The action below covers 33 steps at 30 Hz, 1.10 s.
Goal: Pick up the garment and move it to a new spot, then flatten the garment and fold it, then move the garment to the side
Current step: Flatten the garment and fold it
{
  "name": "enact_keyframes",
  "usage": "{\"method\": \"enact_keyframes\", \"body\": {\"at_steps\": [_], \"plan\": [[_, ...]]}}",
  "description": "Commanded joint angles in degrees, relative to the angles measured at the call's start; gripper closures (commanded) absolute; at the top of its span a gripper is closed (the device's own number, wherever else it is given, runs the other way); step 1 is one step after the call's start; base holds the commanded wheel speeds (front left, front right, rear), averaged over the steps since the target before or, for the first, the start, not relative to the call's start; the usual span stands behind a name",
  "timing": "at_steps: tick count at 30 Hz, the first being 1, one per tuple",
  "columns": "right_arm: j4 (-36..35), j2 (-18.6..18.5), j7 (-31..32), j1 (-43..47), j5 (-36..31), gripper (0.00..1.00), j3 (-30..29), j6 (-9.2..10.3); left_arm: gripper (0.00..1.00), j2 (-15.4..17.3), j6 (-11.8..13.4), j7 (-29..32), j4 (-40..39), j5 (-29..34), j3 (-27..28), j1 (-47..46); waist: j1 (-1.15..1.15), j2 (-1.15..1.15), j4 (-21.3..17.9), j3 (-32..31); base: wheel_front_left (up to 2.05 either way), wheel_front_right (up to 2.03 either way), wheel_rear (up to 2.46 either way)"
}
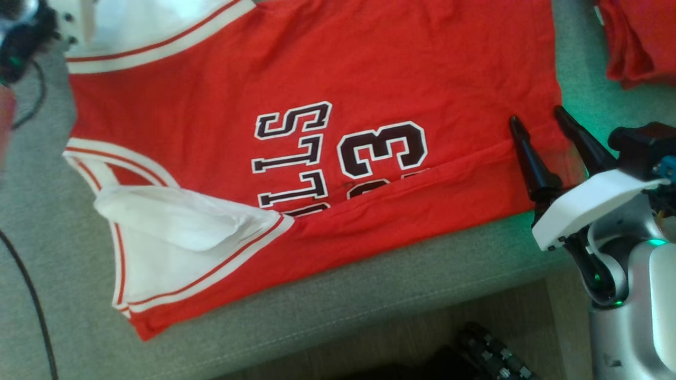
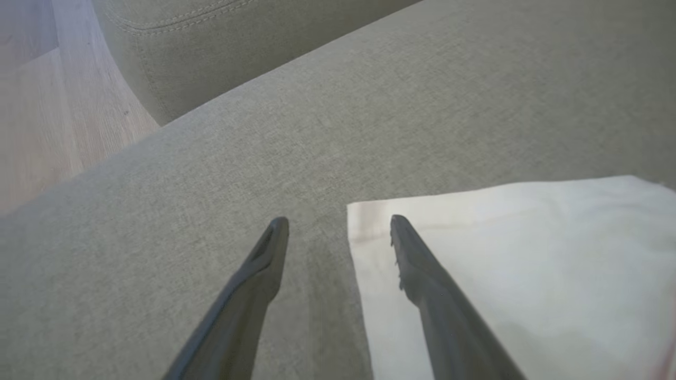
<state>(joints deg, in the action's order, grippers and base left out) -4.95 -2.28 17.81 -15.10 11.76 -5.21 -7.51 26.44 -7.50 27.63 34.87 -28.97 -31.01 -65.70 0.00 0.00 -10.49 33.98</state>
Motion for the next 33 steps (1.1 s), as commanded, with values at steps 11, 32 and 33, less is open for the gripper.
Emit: {"method": "enact_keyframes", "body": {"at_steps": [11,32,33], "plan": [[-0.43,-0.60,-1.39,-1.46,0.87,0.00,0.95,0.02,0.08,4.67,0.02,0.53,3.72,-3.48,-4.01,-6.37,0.00,0.00,-1.85,1.38,0.00,0.00,0.00],[19.38,-0.60,7.43,-29.16,-1.13,0.00,0.43,0.02,1.00,5.14,0.01,-13.79,4.19,-5.39,-11.35,-7.32,0.00,0.00,0.84,-3.46,0.00,0.00,0.00],[21.41,-0.60,8.03,-31.00,-1.63,0.00,0.31,0.02,1.00,5.02,0.01,-13.99,4.11,-5.38,-11.61,-7.40,0.00,0.00,1.18,-3.69,0.00,0.00,0.00]]}}
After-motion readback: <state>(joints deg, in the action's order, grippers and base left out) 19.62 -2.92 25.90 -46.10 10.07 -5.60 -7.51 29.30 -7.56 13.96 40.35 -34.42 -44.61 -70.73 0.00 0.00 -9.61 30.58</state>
